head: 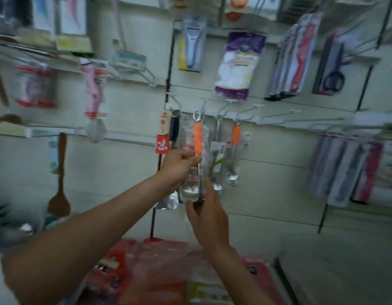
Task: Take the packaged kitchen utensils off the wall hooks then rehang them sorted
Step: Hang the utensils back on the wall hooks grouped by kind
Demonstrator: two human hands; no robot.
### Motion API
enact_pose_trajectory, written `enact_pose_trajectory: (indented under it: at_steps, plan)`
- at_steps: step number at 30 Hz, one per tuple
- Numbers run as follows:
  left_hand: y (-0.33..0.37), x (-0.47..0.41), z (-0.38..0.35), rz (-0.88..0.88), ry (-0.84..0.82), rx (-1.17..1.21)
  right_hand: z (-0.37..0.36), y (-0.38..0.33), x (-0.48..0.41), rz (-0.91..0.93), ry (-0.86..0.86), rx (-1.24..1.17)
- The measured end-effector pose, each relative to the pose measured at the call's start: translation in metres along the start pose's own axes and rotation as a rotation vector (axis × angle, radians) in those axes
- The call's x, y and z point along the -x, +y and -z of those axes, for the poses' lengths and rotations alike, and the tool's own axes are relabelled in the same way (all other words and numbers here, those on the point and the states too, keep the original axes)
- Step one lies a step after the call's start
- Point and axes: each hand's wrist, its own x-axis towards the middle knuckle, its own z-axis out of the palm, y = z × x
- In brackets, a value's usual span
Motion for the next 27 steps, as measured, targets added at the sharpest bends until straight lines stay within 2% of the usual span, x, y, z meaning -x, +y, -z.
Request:
enact_pose_trajectory:
  at_steps: [5,10,15,21,27]
  plan:
    - [0.01,-0.032,-0.082,-0.046,-0.106,-0.042,0.043,0.046,-0.027,-0.063,0.105,0.028]
    - [0.015,-0.07,-0.13,-0.044,-0.163,-0.07,0.063,0.083,-0.063,-0.106,0.163,0.053]
    - [0.009,-0.09,-0.149,-0.058,-0.198,-0.087,0.064,0.106,-0.084,-0.13,0.155,0.053]
    - [-0.02,-0.103,-0.148,-0.014,-0.173,-0.059,0.048,0.122,-0.08,-0.118,0.09,0.069]
    - [-0.026,-0.116,-0.146,-0.025,-0.152,-0.045,0.043,0.127,-0.089,-0.117,0.101,0.063]
